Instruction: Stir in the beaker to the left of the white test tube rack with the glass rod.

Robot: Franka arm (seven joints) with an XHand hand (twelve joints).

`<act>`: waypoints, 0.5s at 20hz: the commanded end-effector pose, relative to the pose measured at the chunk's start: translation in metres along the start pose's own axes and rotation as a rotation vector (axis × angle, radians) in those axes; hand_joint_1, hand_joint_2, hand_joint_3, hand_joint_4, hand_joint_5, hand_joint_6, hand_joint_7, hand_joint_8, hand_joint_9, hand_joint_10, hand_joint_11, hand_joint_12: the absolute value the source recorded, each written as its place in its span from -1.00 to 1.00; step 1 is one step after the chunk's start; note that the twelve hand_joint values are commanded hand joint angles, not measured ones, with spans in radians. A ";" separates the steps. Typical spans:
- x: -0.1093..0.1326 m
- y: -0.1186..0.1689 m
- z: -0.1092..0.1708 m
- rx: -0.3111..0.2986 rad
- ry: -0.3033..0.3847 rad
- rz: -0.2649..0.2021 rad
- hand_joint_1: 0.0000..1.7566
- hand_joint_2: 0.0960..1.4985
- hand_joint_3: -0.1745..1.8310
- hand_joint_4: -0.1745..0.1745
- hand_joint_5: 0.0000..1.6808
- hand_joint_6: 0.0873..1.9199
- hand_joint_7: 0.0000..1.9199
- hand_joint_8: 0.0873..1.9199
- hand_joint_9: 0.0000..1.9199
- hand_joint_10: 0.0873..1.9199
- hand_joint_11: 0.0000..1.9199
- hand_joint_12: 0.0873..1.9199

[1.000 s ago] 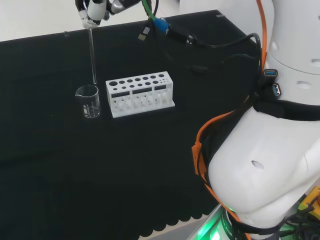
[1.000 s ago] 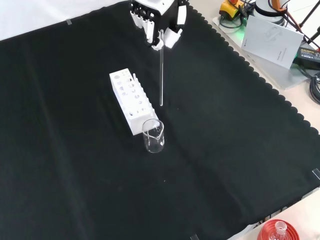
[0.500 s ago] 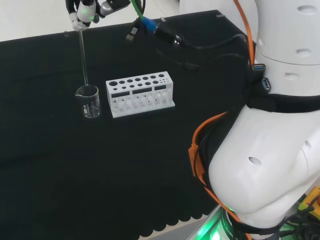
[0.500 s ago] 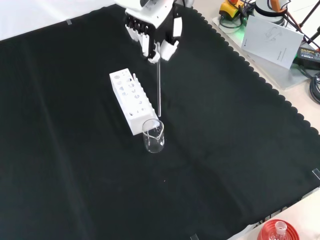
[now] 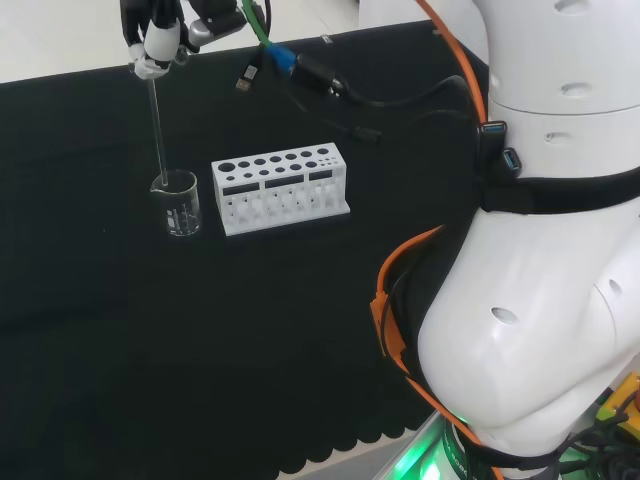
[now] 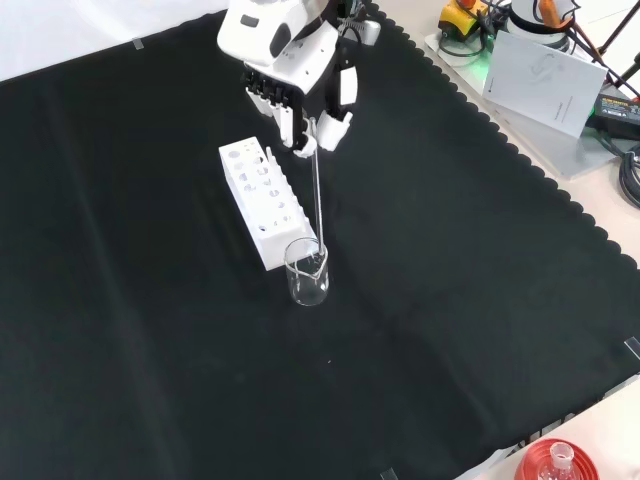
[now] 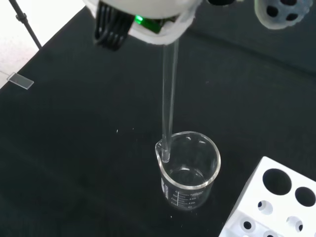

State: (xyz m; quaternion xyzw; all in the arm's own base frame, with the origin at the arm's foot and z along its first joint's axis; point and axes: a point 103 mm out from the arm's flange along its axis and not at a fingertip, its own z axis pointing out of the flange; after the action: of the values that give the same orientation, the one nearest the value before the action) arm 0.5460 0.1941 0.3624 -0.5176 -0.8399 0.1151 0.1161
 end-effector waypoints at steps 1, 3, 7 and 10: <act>-0.011 0.010 0.012 0.027 0.019 -0.008 0.34 -0.10 -0.17 -1.00 0.34 -0.10 0.53 -0.58 0.78 -0.96 0.63 -0.26; -0.016 0.014 0.016 0.035 0.020 -0.008 0.34 -0.10 -0.17 -1.00 0.34 -0.10 0.53 -0.58 0.78 -0.96 0.63 -0.26; -0.029 0.020 0.021 0.048 0.026 -0.005 0.34 -0.10 -0.17 -1.00 0.34 -0.10 0.53 -0.58 0.78 -0.96 0.63 -0.26; -0.038 0.024 0.027 0.062 0.025 0.001 0.34 -0.10 -0.17 -1.00 0.34 -0.10 0.53 -0.58 0.78 -0.96 0.63 -0.26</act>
State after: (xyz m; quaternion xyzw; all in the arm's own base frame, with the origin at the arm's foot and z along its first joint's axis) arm 0.5663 0.1812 0.3360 -0.5140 -0.8374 0.1262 0.1369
